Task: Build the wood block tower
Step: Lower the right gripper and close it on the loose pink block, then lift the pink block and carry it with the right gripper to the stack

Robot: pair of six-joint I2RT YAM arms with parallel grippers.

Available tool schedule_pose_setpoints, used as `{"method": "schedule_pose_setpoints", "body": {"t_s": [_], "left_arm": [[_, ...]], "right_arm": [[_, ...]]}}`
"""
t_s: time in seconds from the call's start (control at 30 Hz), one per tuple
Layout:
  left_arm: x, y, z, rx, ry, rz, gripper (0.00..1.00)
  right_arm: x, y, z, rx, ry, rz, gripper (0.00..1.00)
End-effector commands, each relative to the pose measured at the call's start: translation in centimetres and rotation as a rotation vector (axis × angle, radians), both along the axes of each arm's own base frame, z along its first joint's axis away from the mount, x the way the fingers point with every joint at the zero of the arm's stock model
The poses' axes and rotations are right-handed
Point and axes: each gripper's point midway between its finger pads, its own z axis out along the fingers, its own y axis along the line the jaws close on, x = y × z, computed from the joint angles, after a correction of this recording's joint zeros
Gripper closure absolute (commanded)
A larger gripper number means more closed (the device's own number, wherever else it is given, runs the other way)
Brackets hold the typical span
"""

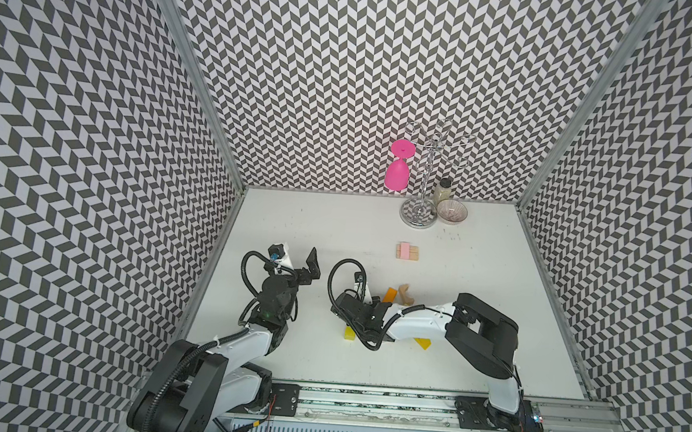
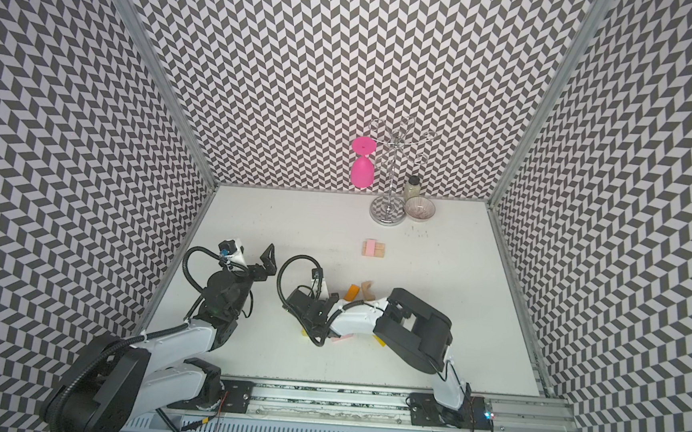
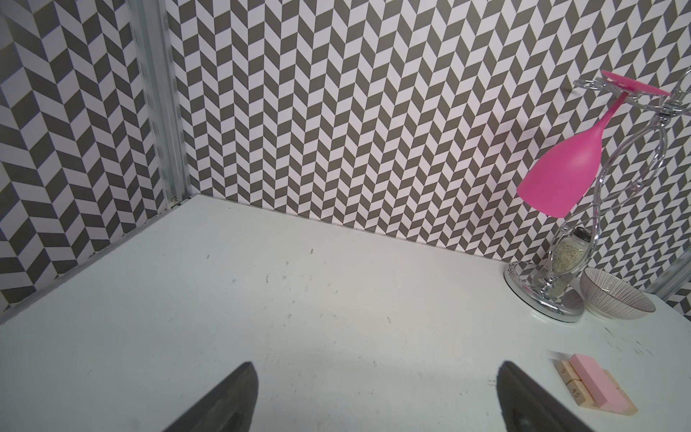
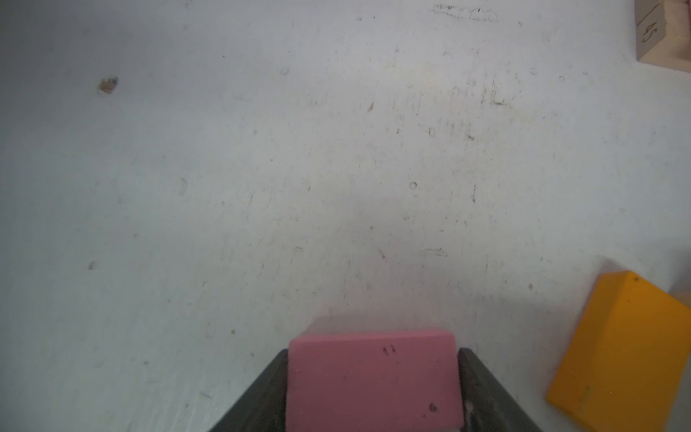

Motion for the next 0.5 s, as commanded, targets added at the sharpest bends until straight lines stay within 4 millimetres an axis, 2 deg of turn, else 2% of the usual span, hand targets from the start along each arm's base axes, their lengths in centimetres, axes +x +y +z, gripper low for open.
{"method": "schedule_pose_setpoints", "body": {"t_s": [0.0, 0.17, 0.27, 0.37, 0.47], "left_arm": [[0.0, 0.1, 0.5, -0.015, -0.019, 0.002, 0.00], [0.0, 0.1, 0.5, -0.014, -0.019, 0.001, 0.00], [0.0, 0.1, 0.5, -0.015, -0.019, 0.001, 0.00], [0.0, 0.1, 0.5, -0.015, -0.019, 0.001, 0.00], [0.0, 0.2, 0.5, -0.015, -0.020, 0.002, 0.00]], "right_arm": [[-0.2, -1.0, -2.5, -0.068, 0.048, 0.006, 0.34], [-0.1, -1.2, -2.4, -0.075, 0.045, 0.006, 0.35], [0.0, -1.2, -1.8, -0.078, 0.034, 0.013, 0.43], [0.1, -1.2, -0.1, -0.072, 0.008, 0.039, 0.51], [0.4, -1.8, 3.2, -0.081, -0.042, 0.053, 0.56]]}}
